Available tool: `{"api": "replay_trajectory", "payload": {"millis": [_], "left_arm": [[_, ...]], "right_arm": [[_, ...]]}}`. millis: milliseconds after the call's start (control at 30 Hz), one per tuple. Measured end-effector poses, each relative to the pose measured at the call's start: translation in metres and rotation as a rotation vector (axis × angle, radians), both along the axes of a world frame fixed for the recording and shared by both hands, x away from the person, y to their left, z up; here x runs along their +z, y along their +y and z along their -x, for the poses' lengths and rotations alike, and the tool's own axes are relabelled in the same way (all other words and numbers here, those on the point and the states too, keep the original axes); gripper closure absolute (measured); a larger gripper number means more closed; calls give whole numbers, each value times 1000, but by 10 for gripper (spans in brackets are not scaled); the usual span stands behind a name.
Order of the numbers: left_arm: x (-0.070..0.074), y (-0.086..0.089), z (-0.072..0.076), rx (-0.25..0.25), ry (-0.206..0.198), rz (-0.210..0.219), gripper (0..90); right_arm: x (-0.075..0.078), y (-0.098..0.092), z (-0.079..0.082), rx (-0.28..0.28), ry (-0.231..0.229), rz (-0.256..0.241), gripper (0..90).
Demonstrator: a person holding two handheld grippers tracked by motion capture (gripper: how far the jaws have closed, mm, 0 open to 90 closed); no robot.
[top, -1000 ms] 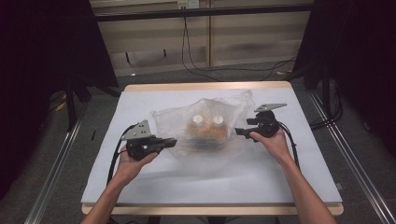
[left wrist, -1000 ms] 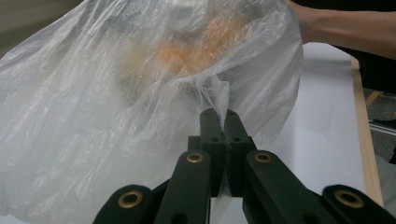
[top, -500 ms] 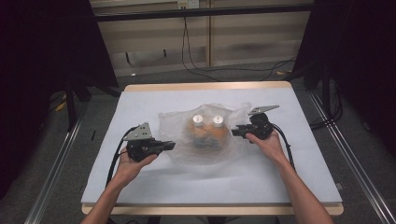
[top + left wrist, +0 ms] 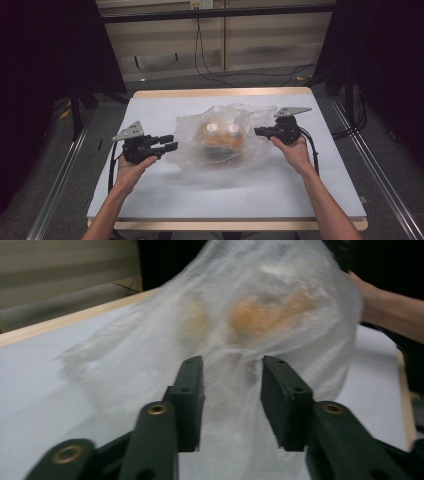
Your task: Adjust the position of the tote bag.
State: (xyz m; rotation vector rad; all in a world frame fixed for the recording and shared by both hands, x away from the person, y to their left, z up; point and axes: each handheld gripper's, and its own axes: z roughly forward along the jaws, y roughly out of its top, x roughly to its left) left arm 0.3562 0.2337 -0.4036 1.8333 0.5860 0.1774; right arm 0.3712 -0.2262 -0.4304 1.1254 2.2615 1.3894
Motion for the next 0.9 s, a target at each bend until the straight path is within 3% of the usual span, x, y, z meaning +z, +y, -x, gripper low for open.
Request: {"api": "replay_trajectory", "payload": {"millis": [100,133,167,200,233,267,433,500,567,667,700,733,767,833,867,900], "left_arm": [[-3,5,-10,45,25,-8,496],[-11,9,-23,99,56,1,447],[-11,9,-23,99,56,1,408],[-22,10,-35,131,104,0,372],[-22,10,-35,131,104,0,335],[-34,4,-44,111,168,33,298],[-51,-16,-53,71,219,-2,203],[-61,-22,-57,37,279,-21,203],[-71,-27,-60,-3,321,-53,243],[-78,-36,-58,-82,331,-123,390],[-78,-36,-58,-82,331,-123,480],[-80,-42,-56,-86,304,-183,574],[-82,-44,-56,-90,309,-216,627],[-83,-45,-56,-94,307,-225,782],[-83,-44,-55,-86,305,-251,847],[-82,-43,-55,-84,301,-241,898]], "right_arm": [[3,-1,1,-4,-12,4,898],[3,-1,2,-8,-13,0,898],[3,-1,2,-8,-13,0,898],[5,-2,2,-10,-26,5,898],[5,-2,2,-10,-26,5,898],[9,-2,3,-10,-39,8,898],[17,-4,6,-14,-64,-9,898],[18,-5,6,-17,-66,-8,898],[18,-6,7,-19,-68,-10,898],[19,-5,7,-19,-70,-12,898],[19,-5,7,-17,-69,-8,898],[18,-4,6,-14,-70,-7,898],[18,-4,6,-14,-66,-6,898],[18,-3,6,-16,-64,-1,898],[18,-4,6,-14,-66,-1,898],[18,-4,7,-14,-67,-1,899]]}}
